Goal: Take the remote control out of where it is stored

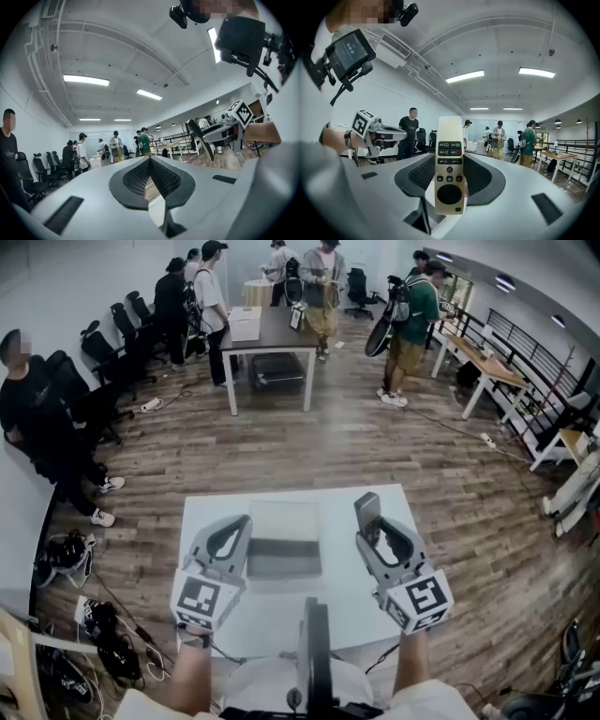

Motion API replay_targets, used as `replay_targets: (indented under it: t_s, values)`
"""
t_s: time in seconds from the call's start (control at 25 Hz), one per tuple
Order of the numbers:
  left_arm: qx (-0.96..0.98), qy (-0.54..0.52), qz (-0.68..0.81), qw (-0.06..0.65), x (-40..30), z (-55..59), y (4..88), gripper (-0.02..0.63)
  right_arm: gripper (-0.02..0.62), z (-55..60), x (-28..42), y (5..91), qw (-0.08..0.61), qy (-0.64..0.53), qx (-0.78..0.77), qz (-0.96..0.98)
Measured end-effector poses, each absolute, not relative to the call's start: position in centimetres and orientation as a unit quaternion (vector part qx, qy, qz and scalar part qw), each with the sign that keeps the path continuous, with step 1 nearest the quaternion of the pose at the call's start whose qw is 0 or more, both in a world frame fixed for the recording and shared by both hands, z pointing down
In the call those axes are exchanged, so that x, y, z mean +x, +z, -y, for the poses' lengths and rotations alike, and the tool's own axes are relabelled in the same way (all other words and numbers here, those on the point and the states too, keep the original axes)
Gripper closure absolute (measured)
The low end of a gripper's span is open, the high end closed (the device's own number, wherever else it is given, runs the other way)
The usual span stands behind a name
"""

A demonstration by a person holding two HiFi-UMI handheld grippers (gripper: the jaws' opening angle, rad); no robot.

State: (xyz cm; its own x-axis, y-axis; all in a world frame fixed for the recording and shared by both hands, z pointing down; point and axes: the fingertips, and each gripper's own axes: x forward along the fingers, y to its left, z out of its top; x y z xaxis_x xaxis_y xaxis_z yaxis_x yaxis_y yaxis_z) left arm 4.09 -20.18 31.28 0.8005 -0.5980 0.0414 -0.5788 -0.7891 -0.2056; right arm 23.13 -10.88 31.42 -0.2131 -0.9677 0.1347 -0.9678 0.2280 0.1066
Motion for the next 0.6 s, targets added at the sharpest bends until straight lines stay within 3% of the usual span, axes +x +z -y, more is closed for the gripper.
replay_targets:
  t_s: [0.6]
  values:
    - [-0.946, -0.054, -0.306, 0.092, 4.24, 20.10, 31.13, 0.607, 0.411, 11.17, 22.74, 30.94, 0.090, -0.006, 0.619, 0.780]
